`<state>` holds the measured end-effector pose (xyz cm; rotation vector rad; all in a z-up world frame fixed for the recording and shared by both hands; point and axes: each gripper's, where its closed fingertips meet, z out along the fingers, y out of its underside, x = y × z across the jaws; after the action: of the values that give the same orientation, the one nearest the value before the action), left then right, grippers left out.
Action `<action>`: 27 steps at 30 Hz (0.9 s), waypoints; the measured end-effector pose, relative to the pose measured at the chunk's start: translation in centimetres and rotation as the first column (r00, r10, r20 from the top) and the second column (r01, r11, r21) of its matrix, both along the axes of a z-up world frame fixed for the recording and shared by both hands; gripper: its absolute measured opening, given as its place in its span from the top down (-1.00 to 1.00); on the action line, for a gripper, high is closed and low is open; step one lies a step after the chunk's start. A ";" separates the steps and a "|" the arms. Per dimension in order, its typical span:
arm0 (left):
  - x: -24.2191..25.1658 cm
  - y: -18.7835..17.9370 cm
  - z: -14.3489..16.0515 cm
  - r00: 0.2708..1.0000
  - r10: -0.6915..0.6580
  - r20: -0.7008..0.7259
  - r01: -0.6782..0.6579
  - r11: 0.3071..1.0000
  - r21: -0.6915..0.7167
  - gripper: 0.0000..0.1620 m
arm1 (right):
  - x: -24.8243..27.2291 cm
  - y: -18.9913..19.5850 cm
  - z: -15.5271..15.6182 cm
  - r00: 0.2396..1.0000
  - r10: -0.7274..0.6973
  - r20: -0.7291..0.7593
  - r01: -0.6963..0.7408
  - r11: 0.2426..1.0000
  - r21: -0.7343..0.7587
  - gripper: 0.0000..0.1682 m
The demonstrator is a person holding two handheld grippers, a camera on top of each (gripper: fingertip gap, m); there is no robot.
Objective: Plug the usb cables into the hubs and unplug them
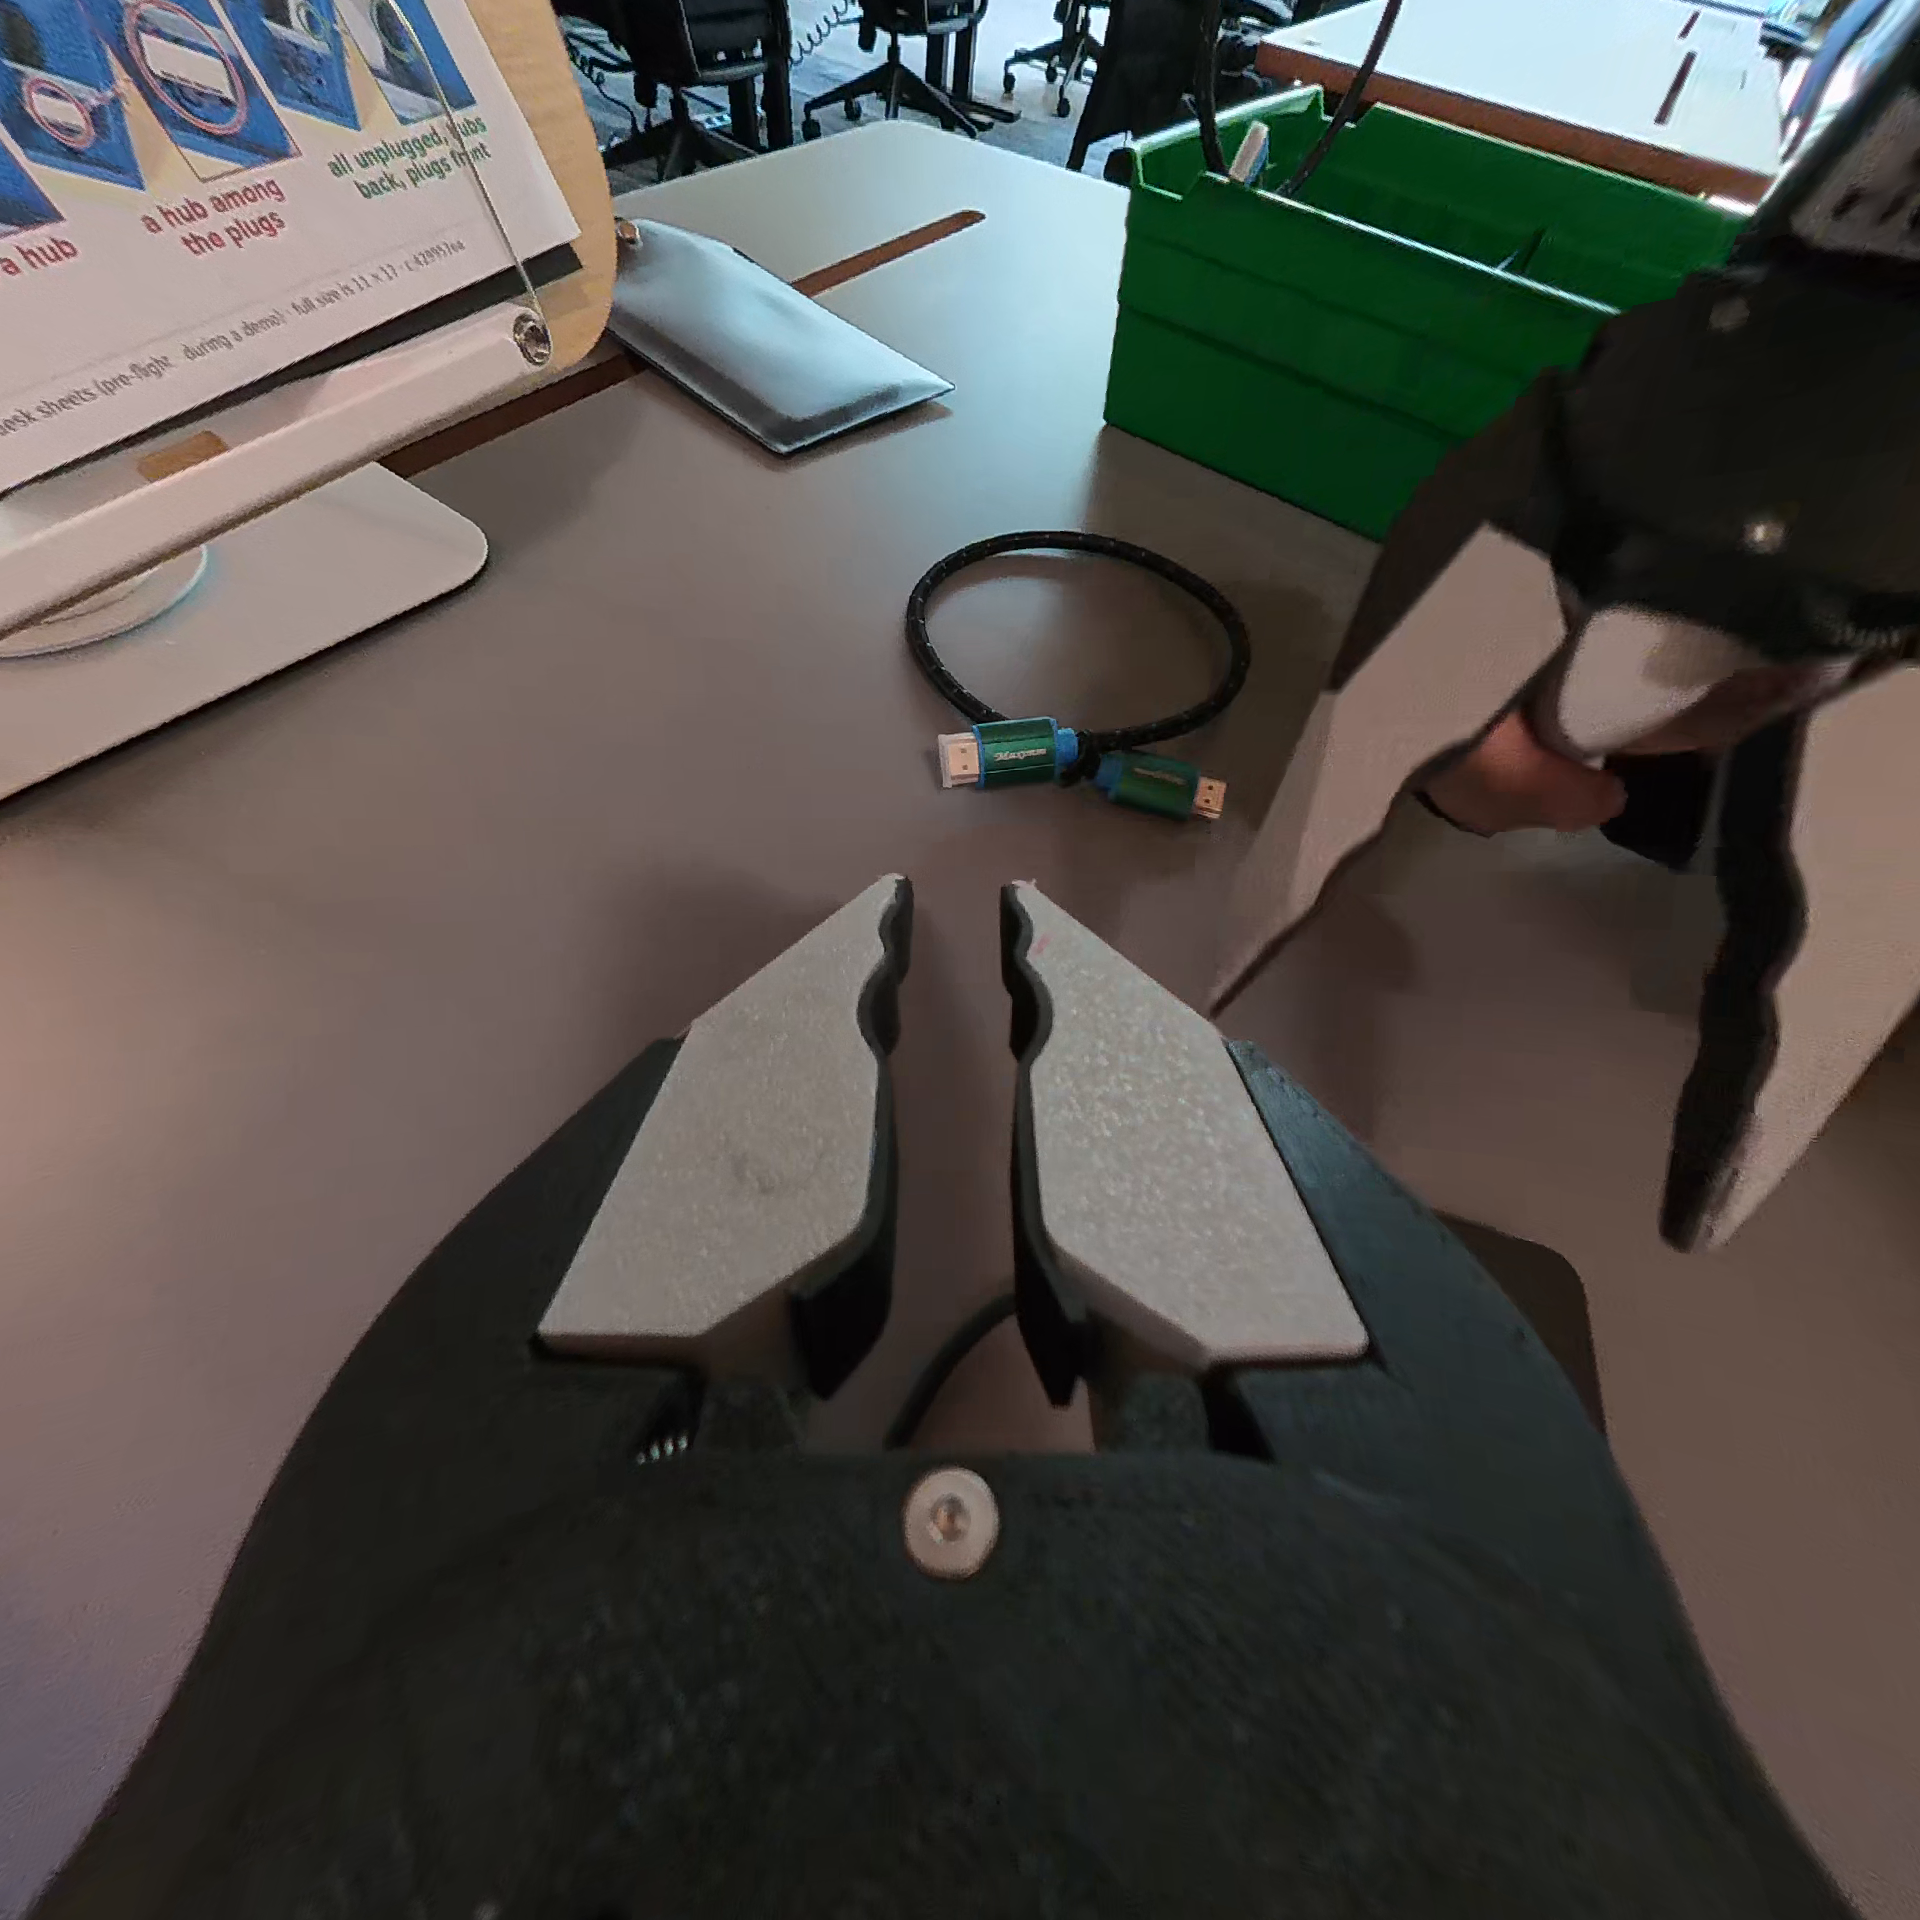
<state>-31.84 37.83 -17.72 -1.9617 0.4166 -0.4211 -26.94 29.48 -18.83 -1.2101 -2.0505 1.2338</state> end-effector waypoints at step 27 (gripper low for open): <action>-0.1 -0.1 -0.6 0.999 -0.012 -0.038 0.012 1.000 -0.022 0.83 | 1.1 -3.4 -4.8 0.974 0.178 0.142 -0.208 0.950 0.232 0.24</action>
<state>-31.97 37.70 -18.27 -1.9915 0.4498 -0.3982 -25.83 26.05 -23.62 -1.0078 -2.3768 0.9705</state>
